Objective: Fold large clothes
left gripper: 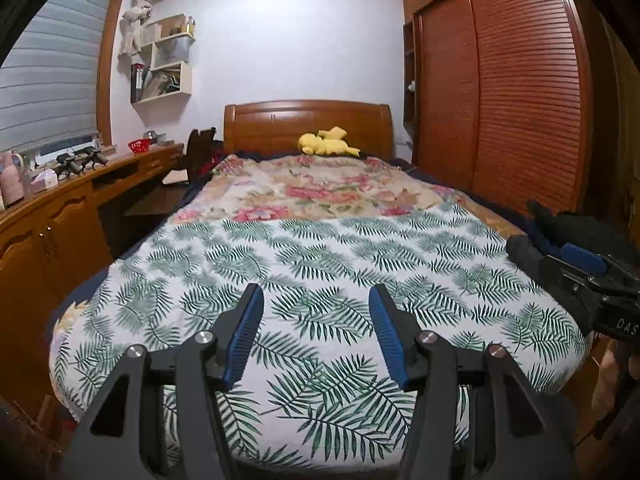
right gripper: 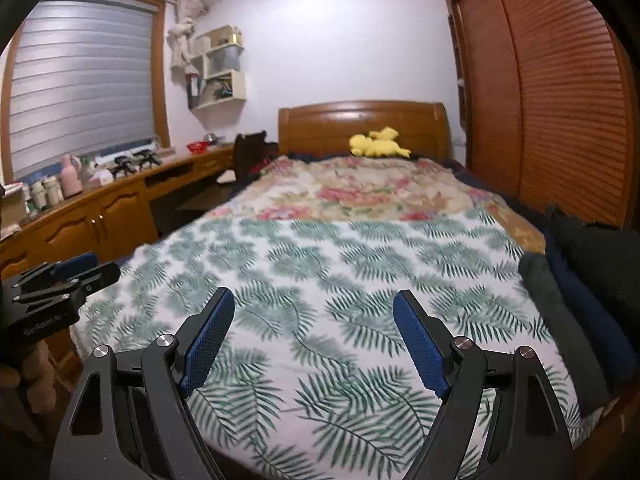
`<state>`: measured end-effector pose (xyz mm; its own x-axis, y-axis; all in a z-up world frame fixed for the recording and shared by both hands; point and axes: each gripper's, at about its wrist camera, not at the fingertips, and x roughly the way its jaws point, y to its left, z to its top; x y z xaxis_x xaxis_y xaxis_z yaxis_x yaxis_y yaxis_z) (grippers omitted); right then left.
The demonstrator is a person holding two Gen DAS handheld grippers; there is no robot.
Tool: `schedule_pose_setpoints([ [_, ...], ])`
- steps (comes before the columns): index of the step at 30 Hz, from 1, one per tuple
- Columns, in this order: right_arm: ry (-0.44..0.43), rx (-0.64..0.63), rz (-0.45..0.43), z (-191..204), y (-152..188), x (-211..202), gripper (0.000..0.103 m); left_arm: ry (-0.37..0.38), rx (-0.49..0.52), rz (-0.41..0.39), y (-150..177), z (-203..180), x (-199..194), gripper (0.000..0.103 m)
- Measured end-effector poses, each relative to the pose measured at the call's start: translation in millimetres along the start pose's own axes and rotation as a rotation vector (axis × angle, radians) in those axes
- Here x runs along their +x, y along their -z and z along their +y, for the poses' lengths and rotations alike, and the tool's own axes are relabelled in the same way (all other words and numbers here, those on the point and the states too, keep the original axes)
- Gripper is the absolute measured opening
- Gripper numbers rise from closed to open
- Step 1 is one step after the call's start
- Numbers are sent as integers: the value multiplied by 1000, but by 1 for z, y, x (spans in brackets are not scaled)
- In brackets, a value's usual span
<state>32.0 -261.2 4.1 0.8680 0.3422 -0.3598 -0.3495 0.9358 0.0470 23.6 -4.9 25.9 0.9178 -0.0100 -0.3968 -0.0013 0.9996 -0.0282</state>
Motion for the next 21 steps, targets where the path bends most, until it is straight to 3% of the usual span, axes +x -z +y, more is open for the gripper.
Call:
schedule_pose_setpoints([
  [13,51,-13,-118,8,-18,-39,83,-26,-12,-129,-21,3,-44,54],
  [21,78,-5,-136,3,-17,-47,83,-30,-10,-145,-21,2,-53,54],
])
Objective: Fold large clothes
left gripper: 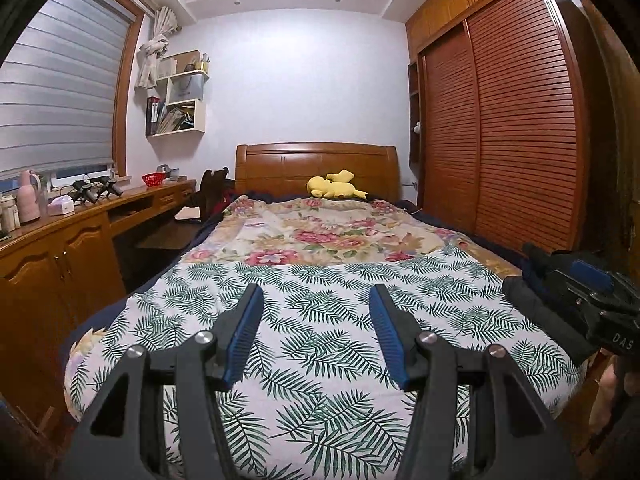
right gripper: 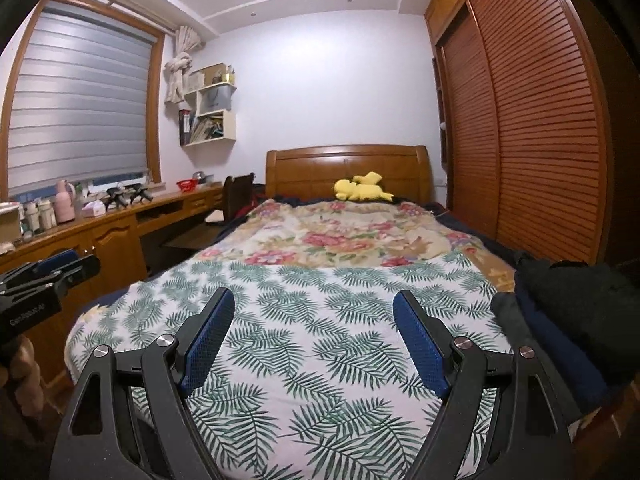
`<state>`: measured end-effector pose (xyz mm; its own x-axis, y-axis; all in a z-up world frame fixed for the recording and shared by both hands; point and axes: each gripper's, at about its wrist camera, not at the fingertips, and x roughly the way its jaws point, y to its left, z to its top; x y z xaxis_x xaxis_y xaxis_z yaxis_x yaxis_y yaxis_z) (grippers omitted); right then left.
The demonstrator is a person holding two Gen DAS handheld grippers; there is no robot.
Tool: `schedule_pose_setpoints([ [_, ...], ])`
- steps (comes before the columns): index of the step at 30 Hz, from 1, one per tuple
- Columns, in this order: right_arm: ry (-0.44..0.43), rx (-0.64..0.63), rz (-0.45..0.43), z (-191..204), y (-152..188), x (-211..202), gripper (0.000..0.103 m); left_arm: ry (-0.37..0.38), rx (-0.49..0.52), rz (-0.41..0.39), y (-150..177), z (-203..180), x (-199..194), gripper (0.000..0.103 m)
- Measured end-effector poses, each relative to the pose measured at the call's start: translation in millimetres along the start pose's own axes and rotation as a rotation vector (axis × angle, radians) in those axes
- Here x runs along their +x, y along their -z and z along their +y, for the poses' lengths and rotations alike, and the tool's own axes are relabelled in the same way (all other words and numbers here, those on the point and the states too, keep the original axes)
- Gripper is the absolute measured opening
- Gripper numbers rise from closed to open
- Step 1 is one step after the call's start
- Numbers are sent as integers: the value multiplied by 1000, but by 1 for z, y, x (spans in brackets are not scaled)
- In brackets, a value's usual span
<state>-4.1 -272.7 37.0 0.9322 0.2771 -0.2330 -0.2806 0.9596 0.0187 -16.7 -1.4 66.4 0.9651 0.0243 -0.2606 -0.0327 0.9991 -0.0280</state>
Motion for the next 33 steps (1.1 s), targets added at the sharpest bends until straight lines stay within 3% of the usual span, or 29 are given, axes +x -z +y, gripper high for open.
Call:
schedule_pose_setpoints([
  [33,2,3,8,-4,4,0,84,3,3,12,9,-6,2,54],
])
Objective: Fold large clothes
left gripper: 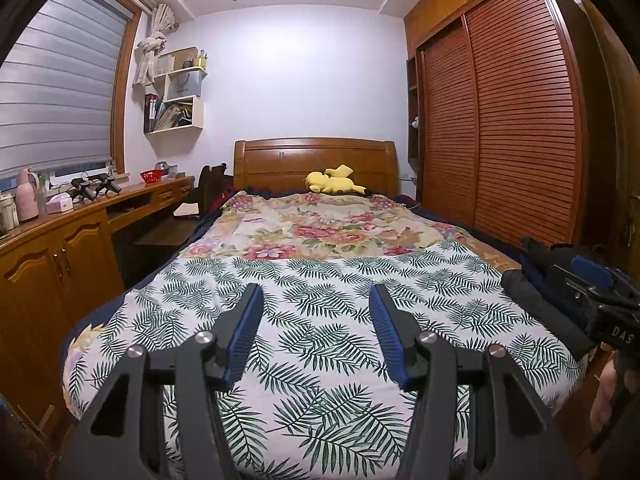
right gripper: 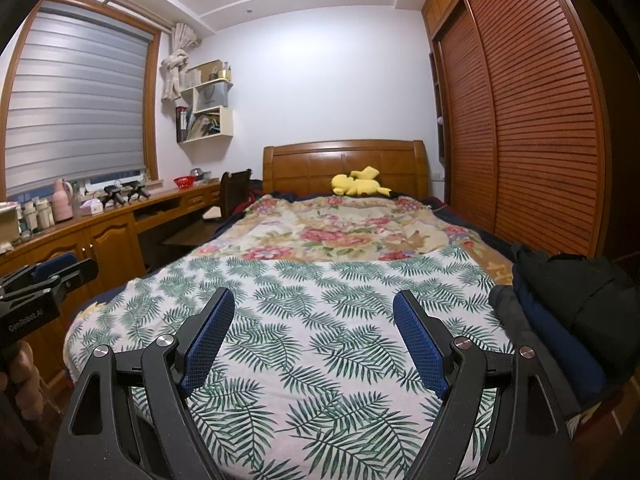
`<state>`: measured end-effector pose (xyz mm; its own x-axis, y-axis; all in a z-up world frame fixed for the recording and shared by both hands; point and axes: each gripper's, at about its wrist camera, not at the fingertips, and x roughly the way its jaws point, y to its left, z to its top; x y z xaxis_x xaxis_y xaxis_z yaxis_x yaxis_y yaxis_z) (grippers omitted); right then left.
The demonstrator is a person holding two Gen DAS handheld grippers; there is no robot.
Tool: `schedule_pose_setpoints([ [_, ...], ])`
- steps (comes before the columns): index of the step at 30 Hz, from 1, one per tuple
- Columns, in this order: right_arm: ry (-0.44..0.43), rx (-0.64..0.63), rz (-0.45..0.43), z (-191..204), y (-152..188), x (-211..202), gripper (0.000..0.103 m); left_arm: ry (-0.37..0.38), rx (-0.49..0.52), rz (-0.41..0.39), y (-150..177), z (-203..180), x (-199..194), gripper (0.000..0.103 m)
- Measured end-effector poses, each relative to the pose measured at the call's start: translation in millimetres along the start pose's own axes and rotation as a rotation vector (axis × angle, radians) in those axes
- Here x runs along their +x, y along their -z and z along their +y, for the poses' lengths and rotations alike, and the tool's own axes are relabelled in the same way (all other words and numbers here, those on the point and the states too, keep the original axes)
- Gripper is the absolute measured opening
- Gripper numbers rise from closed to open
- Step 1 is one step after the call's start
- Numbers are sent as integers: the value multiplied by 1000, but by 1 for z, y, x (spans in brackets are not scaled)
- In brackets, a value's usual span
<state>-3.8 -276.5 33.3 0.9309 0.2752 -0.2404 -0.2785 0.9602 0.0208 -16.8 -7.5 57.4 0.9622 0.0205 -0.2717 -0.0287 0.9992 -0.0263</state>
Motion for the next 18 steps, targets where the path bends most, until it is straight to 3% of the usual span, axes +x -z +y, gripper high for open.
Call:
schedule_pose_setpoints([
  [18,3,1,3,-2,3,2,84,-1,2,-3,0,-1,-1,54],
])
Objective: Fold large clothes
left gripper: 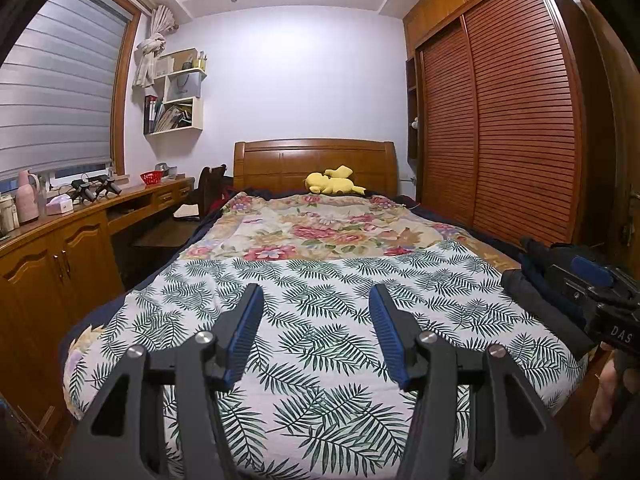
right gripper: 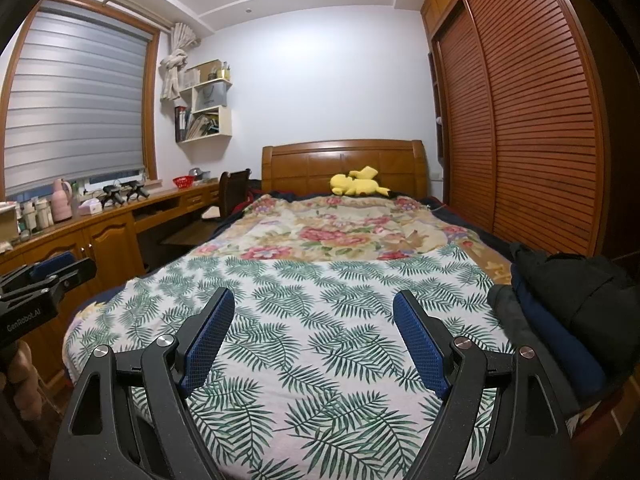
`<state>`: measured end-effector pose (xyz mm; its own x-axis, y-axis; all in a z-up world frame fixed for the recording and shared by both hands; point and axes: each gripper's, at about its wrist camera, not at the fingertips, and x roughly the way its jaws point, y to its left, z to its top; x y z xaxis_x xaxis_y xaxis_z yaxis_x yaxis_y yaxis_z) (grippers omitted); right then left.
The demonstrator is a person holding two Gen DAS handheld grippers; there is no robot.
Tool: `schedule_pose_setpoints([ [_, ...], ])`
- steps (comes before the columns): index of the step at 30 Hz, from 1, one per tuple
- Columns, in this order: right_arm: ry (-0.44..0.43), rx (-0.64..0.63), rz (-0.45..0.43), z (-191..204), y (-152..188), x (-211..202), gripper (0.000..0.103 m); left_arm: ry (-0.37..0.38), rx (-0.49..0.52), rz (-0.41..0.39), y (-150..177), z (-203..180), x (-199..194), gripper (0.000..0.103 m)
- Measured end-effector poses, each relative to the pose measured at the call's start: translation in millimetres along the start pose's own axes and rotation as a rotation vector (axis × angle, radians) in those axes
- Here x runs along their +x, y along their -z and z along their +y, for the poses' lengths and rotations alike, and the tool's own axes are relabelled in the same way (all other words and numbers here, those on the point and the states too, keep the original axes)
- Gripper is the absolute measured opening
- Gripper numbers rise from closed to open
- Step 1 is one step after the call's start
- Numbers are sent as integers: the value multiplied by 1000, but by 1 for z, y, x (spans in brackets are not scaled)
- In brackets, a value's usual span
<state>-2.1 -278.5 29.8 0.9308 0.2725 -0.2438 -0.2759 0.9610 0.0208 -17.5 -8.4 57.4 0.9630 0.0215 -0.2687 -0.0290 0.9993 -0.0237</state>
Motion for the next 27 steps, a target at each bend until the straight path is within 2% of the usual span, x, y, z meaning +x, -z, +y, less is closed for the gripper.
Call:
schedule_pose_setpoints([
  [27,4,-1,-2,1,0,1,84,-4,9,-10,-3,-8,-1,54],
])
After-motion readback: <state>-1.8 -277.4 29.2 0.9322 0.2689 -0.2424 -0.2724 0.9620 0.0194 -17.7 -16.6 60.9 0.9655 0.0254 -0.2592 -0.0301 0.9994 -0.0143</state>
